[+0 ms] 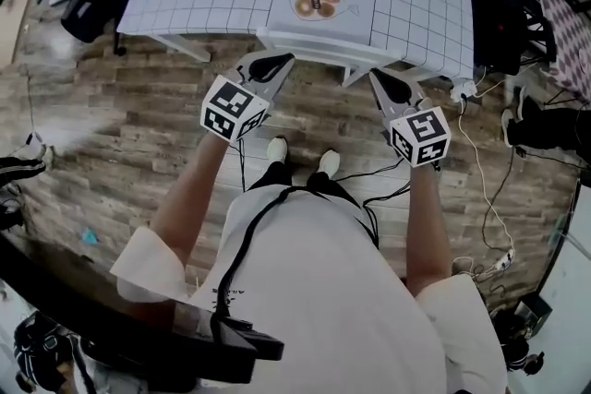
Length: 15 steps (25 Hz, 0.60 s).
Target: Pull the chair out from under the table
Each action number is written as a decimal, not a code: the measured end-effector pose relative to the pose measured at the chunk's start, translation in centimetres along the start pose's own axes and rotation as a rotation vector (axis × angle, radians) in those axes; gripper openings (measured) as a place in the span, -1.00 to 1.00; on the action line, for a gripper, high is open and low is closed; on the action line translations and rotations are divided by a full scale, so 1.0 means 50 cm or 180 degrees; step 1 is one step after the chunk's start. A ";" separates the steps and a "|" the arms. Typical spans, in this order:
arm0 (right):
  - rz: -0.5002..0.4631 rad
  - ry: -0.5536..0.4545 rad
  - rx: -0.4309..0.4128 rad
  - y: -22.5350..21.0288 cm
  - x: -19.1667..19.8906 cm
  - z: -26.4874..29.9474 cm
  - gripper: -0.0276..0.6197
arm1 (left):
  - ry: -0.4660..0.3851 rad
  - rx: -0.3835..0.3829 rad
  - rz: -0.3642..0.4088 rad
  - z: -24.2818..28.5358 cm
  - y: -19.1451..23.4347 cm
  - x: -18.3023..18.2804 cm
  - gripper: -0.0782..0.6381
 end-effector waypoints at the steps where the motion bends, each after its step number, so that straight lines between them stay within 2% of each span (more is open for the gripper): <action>1: -0.0071 0.0056 -0.0011 -0.015 0.005 0.014 -0.90 | 0.0054 -0.0005 0.0049 0.013 0.012 0.006 -0.77; 5: -0.0414 0.0363 -0.0060 -0.062 0.023 0.057 -0.87 | 0.0363 -0.0034 0.0374 0.057 0.051 0.022 -0.74; 8: -0.0803 0.0674 -0.0158 -0.086 0.041 0.089 -0.73 | 0.0602 -0.0041 0.0713 0.084 0.078 0.030 -0.65; 10: -0.1098 0.0902 -0.0237 -0.100 0.055 0.111 -0.54 | 0.0761 0.0005 0.0895 0.105 0.100 0.044 -0.56; 13: -0.1518 0.1232 -0.0319 -0.121 0.074 0.139 -0.42 | 0.1066 0.0122 0.1158 0.134 0.127 0.067 -0.35; 15: -0.1739 0.1417 -0.0359 -0.133 0.086 0.156 -0.36 | 0.1293 0.0202 0.1420 0.151 0.137 0.082 -0.26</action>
Point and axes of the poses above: the fingertips, and each gripper's own axes: z forward along the fingers, y to its left, x out of its underside, the point moved 5 cm from there along -z, backward along the fingers, and after that the axes turned 1 degree about y, right-handed, at the moved point
